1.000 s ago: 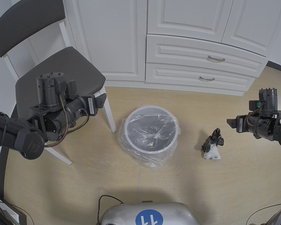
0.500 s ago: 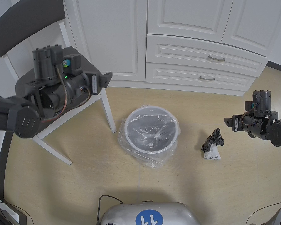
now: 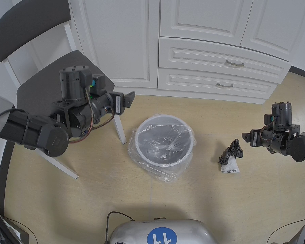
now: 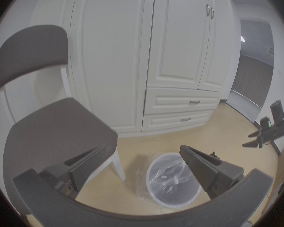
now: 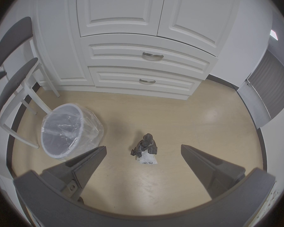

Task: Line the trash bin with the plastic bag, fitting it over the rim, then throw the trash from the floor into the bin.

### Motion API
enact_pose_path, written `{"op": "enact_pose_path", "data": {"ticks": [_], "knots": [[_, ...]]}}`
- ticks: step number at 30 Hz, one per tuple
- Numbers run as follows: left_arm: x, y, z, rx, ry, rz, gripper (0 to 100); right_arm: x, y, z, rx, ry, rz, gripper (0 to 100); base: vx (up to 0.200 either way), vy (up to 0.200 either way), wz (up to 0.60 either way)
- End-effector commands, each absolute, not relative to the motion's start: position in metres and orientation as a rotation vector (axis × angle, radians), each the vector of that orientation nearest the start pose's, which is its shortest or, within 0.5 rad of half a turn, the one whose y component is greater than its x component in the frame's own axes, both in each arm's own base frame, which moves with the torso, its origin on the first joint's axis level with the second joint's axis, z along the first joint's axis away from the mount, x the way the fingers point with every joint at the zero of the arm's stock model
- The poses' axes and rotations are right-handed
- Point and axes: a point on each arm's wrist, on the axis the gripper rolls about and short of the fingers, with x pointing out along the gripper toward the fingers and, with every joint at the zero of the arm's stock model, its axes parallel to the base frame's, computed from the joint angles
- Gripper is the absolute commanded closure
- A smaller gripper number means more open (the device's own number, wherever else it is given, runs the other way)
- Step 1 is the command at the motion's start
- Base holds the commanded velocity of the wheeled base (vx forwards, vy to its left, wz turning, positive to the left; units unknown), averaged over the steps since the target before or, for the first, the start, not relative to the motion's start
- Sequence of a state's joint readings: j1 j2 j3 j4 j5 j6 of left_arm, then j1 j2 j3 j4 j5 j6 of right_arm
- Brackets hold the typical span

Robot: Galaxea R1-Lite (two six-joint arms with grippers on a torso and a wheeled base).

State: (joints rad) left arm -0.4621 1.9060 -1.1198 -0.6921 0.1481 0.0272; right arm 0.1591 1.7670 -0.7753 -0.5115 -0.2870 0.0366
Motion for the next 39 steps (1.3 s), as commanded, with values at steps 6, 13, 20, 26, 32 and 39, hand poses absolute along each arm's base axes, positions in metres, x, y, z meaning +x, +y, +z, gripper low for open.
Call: {"op": "enact_pose_path", "data": {"ticks": [6, 13, 20, 26, 32, 39], "knots": [[0.323, -0.148, 0.178, 0.076, 0.166, -0.287, 0, 0.329, 0.035, 0.108, -0.075, 0.527, -0.17, 0, 0.0, 0.0, 0.0], [0.293, -0.146, 0.187, 0.086, 0.173, -0.322, 0, 0.352, 0.016, 0.091, -0.057, 0.549, -0.225, 0, 0.0, 0.0, 0.0], [0.27, -0.145, 0.196, 0.112, 0.243, -0.362, 0, 0.388, 0.002, 0.05, -0.008, 0.612, -0.278, 0, 0.0, 0.0, 0.0], [0.269, -0.144, 0.196, 0.115, 0.248, -0.361, 0, 0.412, 0.003, 0.021, 0.098, 0.635, -0.245, 0, 0.0, 0.0, 0.0], [0.268, -0.145, 0.19, 0.149, 0.255, -0.365, 0, 0.443, 0.002, -0.017, 0.259, 0.639, -0.228, 0, 0.0, 0.0, 0.0], [0.27, -0.144, 0.185, 0.189, 0.262, -0.364, 0, 0.457, -0.003, -0.046, 0.263, 0.644, -0.257, 0, 0.0, 0.0, 0.0]]}}
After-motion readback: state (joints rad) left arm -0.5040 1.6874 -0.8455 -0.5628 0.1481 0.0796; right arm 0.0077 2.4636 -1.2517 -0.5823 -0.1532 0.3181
